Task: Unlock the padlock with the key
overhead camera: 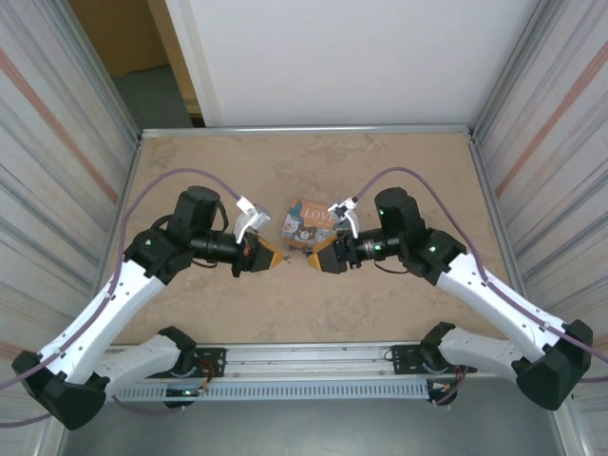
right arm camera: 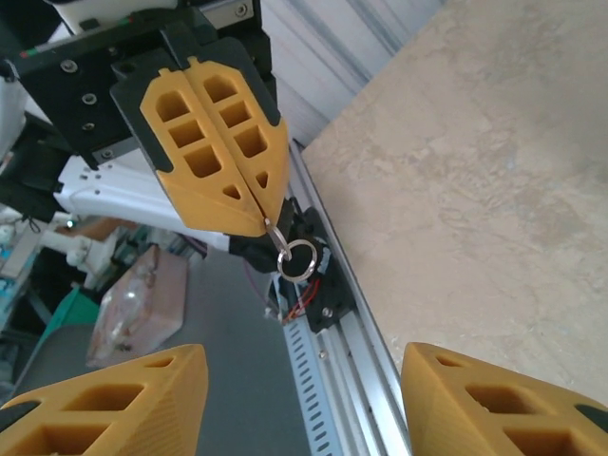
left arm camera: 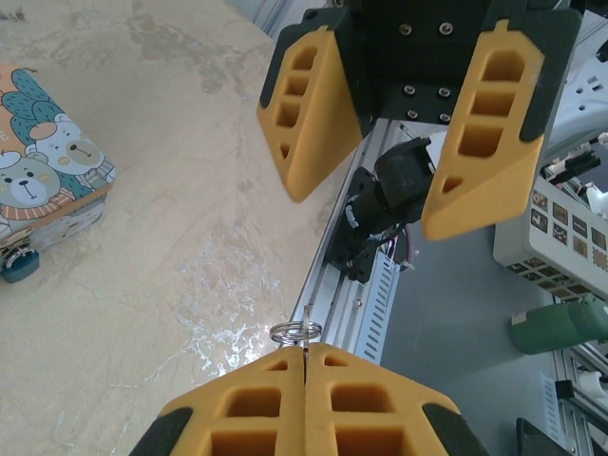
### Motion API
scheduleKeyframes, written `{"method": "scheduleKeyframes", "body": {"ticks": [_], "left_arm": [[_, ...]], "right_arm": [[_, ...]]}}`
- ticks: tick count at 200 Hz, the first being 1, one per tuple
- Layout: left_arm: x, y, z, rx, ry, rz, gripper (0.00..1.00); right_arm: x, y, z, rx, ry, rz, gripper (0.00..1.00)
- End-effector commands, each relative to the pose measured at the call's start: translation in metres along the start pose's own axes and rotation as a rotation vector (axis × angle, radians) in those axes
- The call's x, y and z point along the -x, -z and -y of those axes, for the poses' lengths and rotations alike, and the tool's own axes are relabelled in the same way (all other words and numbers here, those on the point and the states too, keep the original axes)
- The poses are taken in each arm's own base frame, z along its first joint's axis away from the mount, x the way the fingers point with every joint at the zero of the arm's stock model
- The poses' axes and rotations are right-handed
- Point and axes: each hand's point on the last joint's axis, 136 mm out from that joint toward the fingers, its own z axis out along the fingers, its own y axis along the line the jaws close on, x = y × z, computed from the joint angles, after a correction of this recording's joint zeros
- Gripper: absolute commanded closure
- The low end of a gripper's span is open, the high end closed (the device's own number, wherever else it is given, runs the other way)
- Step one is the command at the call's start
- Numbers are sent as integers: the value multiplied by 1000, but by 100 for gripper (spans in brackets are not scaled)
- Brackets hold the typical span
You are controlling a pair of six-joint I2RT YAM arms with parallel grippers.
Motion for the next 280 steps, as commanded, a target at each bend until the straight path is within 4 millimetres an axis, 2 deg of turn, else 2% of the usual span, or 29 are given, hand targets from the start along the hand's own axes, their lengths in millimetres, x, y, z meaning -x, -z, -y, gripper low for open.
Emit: {"method": "scheduleKeyframes", "body": {"ticks": [1, 43, 99, 142, 200, 229, 241, 280], "left_arm": [[5, 7, 12, -40, -36, 7, 100], [5, 6, 13, -48, -36, 6, 100], [4, 5, 14, -59, -33, 5, 100], [3, 4, 14, -65, -31, 2, 100], [3, 5, 14, -62, -35, 5, 100], [6, 8, 12, -29, -42, 21, 77], [10, 11, 10, -3, -48, 45, 61], [31, 28, 9, 76, -50, 219, 43]], "right_arm": [[11, -7, -14, 30, 65, 10, 47], [10, -27, -22, 65, 79, -34, 54], [9, -40, -25, 84, 82, -61, 63], [11, -43, -24, 81, 83, -60, 71], [8, -43, -21, 66, 81, -69, 92], [6, -40, -18, 40, 87, -59, 100], [6, -38, -16, 29, 87, -51, 100], [8, -32, -7, -12, 73, -14, 100]]}}
